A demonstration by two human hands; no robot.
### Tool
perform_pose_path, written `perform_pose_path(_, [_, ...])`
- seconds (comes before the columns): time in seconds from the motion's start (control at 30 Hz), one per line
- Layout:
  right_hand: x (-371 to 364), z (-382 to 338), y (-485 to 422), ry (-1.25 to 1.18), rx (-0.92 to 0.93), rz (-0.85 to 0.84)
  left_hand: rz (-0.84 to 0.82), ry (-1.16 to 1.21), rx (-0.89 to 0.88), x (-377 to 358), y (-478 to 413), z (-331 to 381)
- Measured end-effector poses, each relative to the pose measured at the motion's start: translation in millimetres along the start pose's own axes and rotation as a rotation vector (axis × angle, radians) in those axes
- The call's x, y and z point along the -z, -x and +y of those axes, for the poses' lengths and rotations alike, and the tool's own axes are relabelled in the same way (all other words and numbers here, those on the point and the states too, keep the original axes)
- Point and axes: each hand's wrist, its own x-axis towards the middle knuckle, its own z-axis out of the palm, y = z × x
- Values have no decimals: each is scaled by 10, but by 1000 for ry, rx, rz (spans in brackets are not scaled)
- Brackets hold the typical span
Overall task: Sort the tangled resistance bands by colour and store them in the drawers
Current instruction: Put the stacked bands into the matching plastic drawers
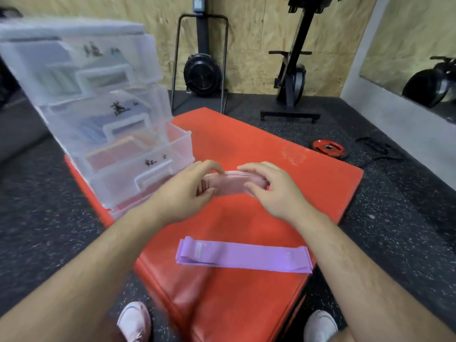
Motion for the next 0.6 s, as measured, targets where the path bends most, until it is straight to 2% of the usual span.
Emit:
perform_pose_path(0.13, [-279, -322, -225, -88, 85, 60, 152, -67, 29, 366, 259, -108])
perform_pose_path(0.23, [-375, -572, -452, -107, 120, 110, 336, -103, 35, 544, 314, -138])
perform_pose_path(0.4, [-458, -1071, -1082, -7, 198, 88, 586, -208, 94, 922, 335, -319])
perform_pose_path(0.5, [-602, -1205, -1437, 82, 209, 26, 633, -301, 165, 1041, 333, -497])
perform_pose_path(0.6, [-797, -1202, -1681, 77, 143, -60, 584, -351, 249, 1063, 329, -667])
